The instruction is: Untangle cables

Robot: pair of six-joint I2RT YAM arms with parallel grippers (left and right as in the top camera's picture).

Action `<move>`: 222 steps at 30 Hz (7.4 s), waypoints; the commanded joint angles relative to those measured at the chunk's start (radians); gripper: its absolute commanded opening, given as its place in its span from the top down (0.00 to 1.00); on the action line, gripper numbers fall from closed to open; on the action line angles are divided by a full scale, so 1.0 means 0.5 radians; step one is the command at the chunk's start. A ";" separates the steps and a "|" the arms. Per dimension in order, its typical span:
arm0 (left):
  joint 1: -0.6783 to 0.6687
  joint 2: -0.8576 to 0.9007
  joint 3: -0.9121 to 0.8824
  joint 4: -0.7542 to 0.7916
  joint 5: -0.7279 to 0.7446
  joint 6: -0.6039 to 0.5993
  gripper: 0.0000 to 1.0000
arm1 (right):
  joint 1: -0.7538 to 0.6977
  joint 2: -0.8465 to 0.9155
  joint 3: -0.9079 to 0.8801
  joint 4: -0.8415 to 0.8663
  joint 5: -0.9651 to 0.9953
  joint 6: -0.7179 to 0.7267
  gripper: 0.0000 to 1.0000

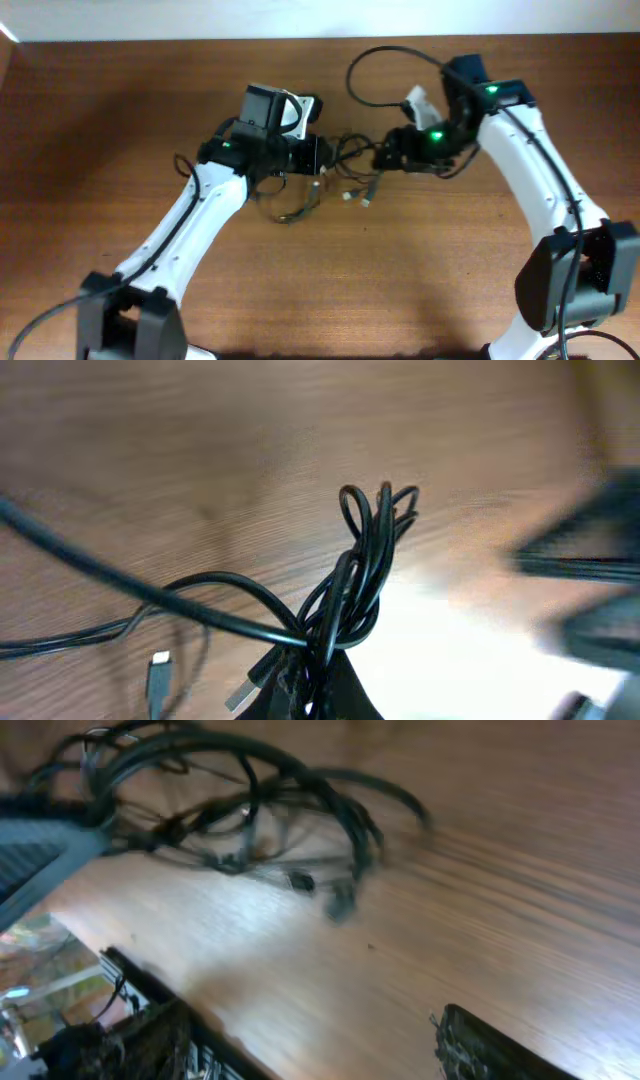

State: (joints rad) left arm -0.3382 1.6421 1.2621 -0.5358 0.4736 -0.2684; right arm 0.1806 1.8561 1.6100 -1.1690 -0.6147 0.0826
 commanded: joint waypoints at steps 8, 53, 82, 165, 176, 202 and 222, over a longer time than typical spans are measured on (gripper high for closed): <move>0.001 -0.069 0.043 0.002 0.266 0.018 1.00 | 0.204 0.000 0.033 0.366 -0.028 0.609 0.21; 0.946 -0.594 0.049 -0.340 -0.266 0.167 0.98 | -0.199 0.073 0.032 -0.121 0.626 0.365 0.50; -0.038 0.162 0.043 -0.155 -0.105 0.577 0.63 | -0.294 0.073 0.032 -0.131 0.565 0.357 0.46; -0.161 0.584 1.087 -0.980 0.423 0.896 1.00 | -0.294 0.073 0.032 -0.158 0.421 0.214 0.42; 0.149 0.577 1.087 -0.973 1.792 0.976 1.00 | -0.295 -0.346 0.035 -0.175 -0.231 -0.053 0.43; 0.025 0.575 1.104 -0.710 2.041 0.732 1.00 | -0.219 -0.668 0.034 0.133 -0.432 0.326 0.36; 0.011 0.575 1.104 -0.633 2.072 0.626 1.00 | -0.163 -0.576 0.034 0.221 -0.423 0.414 0.37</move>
State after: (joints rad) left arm -0.3290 1.9614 1.7920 -0.8577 1.4895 0.0460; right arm 0.0883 1.5665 1.6287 -1.0615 -0.8078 0.2882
